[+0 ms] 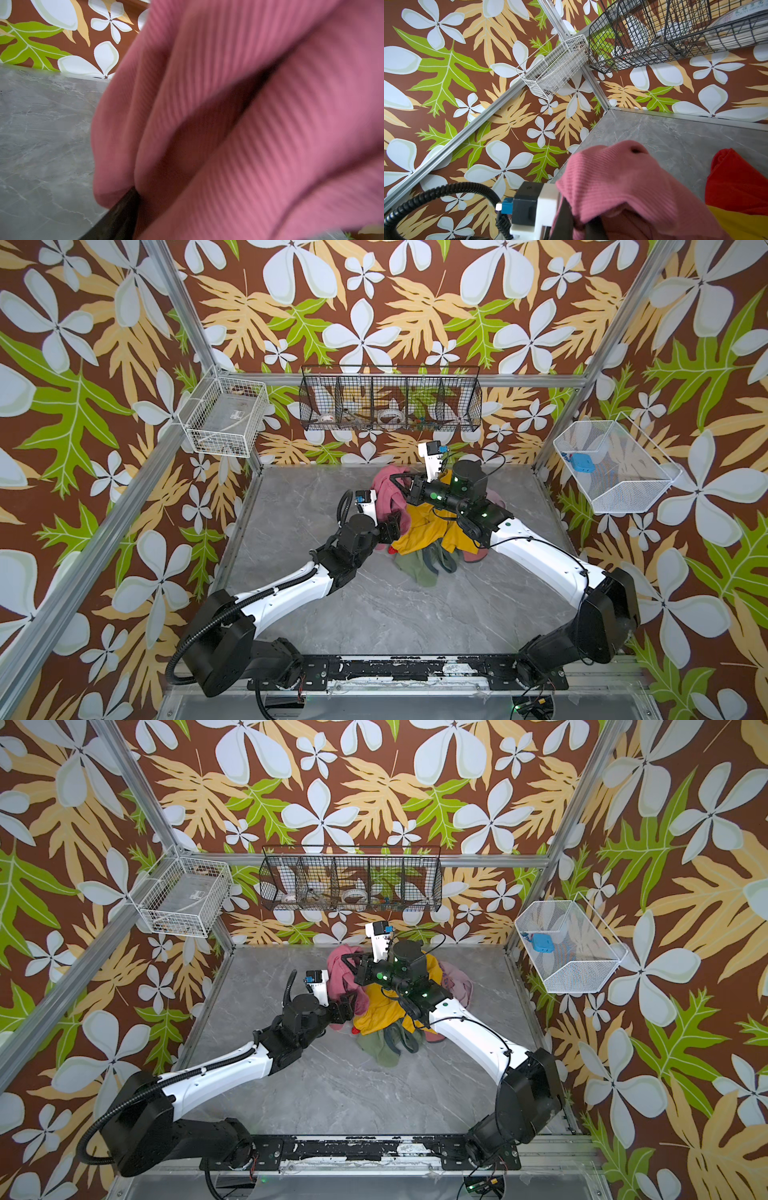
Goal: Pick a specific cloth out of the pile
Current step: 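Grasp the hanging pink sweater with the left gripper while the right holds it, then pull the pink sweater from the pile with the left gripper while the right releases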
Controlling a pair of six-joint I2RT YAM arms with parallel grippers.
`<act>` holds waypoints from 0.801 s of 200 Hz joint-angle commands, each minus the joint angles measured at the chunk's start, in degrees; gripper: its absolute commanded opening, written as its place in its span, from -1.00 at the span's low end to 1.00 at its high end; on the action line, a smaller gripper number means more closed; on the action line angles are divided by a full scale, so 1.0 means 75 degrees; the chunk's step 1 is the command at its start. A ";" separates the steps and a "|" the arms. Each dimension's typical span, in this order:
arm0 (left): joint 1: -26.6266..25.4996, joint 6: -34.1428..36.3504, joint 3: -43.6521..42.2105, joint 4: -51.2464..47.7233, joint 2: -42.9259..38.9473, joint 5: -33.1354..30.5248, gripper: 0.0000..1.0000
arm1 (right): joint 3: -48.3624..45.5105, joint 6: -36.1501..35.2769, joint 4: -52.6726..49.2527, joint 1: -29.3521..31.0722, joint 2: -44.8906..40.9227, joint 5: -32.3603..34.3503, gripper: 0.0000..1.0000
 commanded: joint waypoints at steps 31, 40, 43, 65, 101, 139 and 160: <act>-0.0001 -0.0272 0.0190 -0.0097 0.0085 -0.0912 -0.34 | 0.0123 -0.0166 0.0076 -0.0009 0.0039 0.0201 -1.00; -0.0001 -0.0217 0.0192 -0.0146 -0.0007 -0.0929 -0.44 | 0.0157 -0.0196 -0.0019 -0.0032 0.0091 0.0282 -1.00; 0.0005 -0.0206 0.0192 -0.0169 -0.0053 -0.0940 -0.46 | 0.0166 -0.0204 -0.0061 -0.0038 0.0117 0.0294 -1.00; 0.0000 -0.0274 0.0073 -0.0448 -0.0425 -0.1039 -0.67 | 0.0264 -0.0108 -0.0230 -0.0164 0.0293 0.0366 -1.00; 0.0005 -0.0905 -0.0626 -0.0872 -0.1455 -0.1026 -1.00 | 0.0811 -0.0090 -0.0449 -0.0238 0.0912 -0.0079 -0.48; 0.0022 -0.1278 -0.1233 -0.1203 -0.3184 -0.2132 -1.00 | 0.1566 -0.0166 -0.0778 -0.0226 0.1720 -0.0761 0.56; 0.0169 -0.1127 -0.0692 -0.2167 -0.3753 -0.2502 -1.00 | 0.1664 -0.0503 -0.1068 -0.0225 0.1836 -0.0646 1.00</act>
